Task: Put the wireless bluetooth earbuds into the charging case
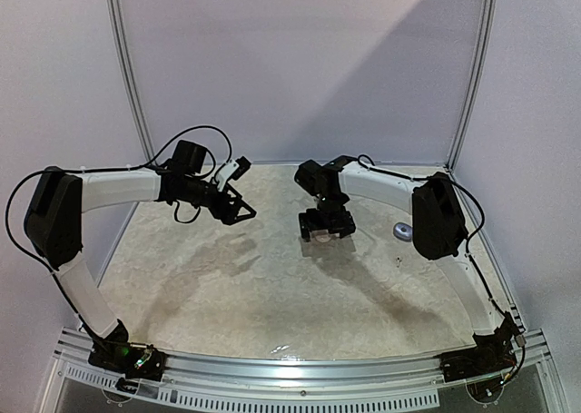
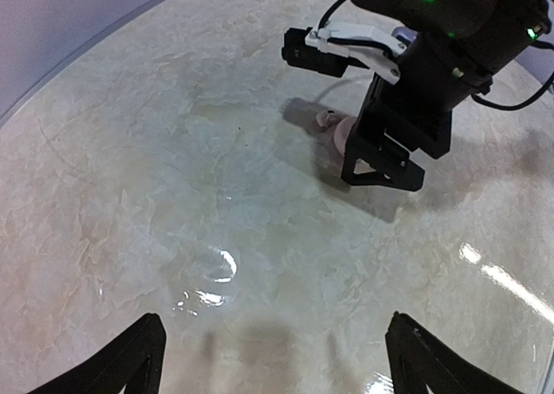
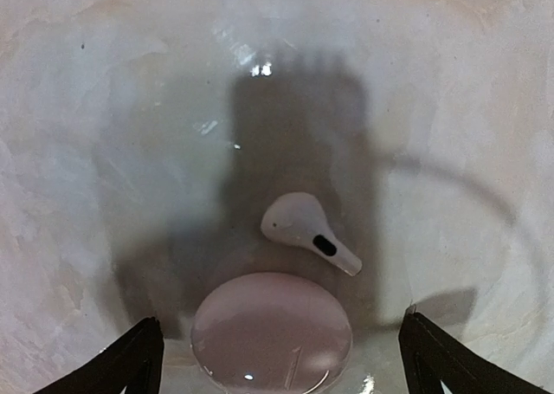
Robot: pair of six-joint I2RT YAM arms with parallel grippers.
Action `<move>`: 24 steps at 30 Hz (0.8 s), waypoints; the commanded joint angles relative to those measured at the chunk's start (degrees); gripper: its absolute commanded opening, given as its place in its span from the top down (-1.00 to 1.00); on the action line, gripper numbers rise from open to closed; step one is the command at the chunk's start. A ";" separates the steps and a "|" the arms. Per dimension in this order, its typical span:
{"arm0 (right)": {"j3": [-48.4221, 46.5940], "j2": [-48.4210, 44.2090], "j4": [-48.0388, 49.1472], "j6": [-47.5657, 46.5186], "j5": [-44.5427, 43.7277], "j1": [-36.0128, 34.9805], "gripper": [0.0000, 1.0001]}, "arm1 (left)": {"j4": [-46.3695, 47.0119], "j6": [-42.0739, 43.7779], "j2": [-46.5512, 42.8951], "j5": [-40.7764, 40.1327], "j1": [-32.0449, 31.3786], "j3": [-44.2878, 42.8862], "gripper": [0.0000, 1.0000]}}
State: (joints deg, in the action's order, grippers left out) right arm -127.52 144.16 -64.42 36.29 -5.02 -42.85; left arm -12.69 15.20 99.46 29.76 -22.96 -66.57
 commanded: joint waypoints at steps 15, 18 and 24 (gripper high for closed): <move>12.42 -3.47 7.33 1.45 -0.61 -0.85 -0.03 | 1.02 0.43 0.29 0.19 0.46 1.26 -0.81; 13.59 -5.71 8.59 0.08 -3.29 -1.68 0.07 | 0.98 0.61 0.20 0.21 0.40 1.26 -0.81; 14.59 -7.95 9.26 -2.70 -5.62 -1.84 0.25 | 0.85 0.62 -0.12 0.21 0.40 1.31 -0.81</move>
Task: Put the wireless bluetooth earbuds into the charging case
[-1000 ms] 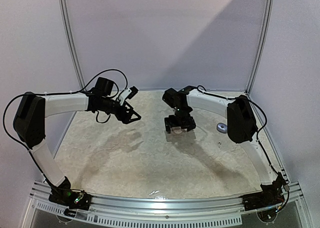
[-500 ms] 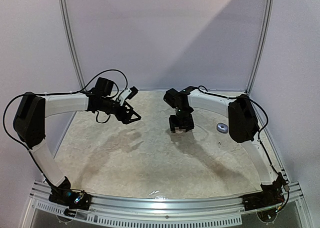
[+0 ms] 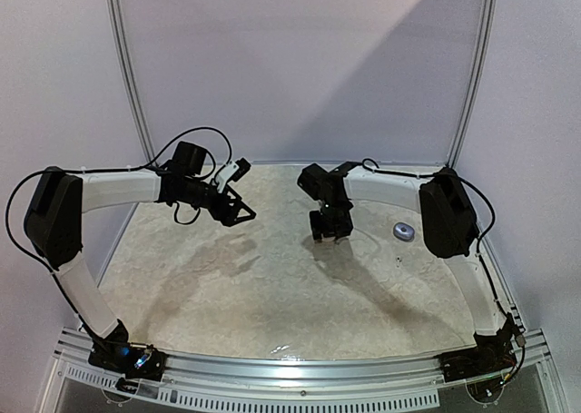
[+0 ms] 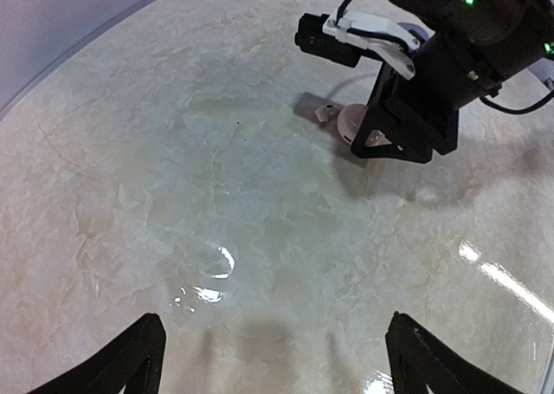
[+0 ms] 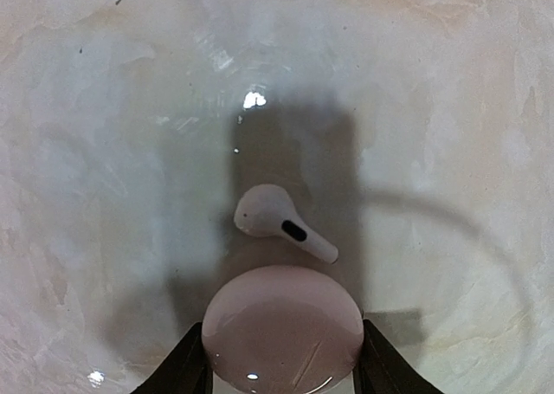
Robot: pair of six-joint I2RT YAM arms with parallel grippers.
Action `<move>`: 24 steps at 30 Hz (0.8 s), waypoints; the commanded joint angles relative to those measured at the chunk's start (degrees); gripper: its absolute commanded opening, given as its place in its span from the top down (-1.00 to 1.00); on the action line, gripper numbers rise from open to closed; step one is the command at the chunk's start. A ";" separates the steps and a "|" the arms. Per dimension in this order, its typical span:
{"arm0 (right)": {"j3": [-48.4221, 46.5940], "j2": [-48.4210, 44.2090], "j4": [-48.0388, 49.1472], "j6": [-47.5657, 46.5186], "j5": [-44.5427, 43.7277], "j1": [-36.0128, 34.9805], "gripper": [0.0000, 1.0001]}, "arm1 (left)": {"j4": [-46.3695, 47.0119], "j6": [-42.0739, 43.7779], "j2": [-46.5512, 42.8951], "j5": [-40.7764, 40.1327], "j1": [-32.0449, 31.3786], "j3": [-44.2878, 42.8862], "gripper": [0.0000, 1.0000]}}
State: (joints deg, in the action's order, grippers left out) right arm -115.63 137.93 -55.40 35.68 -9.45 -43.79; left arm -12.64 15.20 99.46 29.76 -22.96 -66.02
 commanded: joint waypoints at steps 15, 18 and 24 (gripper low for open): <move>24.67 -24.73 22.36 -17.43 -13.50 -9.52 0.28 | -11.79 1.87 -2.19 6.45 0.60 -7.52 -0.77; 27.41 -31.01 28.52 -26.93 -16.28 -12.22 0.29 | -19.81 4.30 -2.93 11.65 0.86 -13.55 -0.76; 26.16 -36.88 34.90 -49.47 -22.55 -18.00 0.32 | -24.36 1.59 -7.75 25.07 0.67 -15.27 -0.76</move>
State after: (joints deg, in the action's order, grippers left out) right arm -88.79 104.01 -27.70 3.92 -25.58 -58.87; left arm -31.53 18.59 96.29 43.48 -22.57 -81.43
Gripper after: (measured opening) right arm 0.521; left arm 0.879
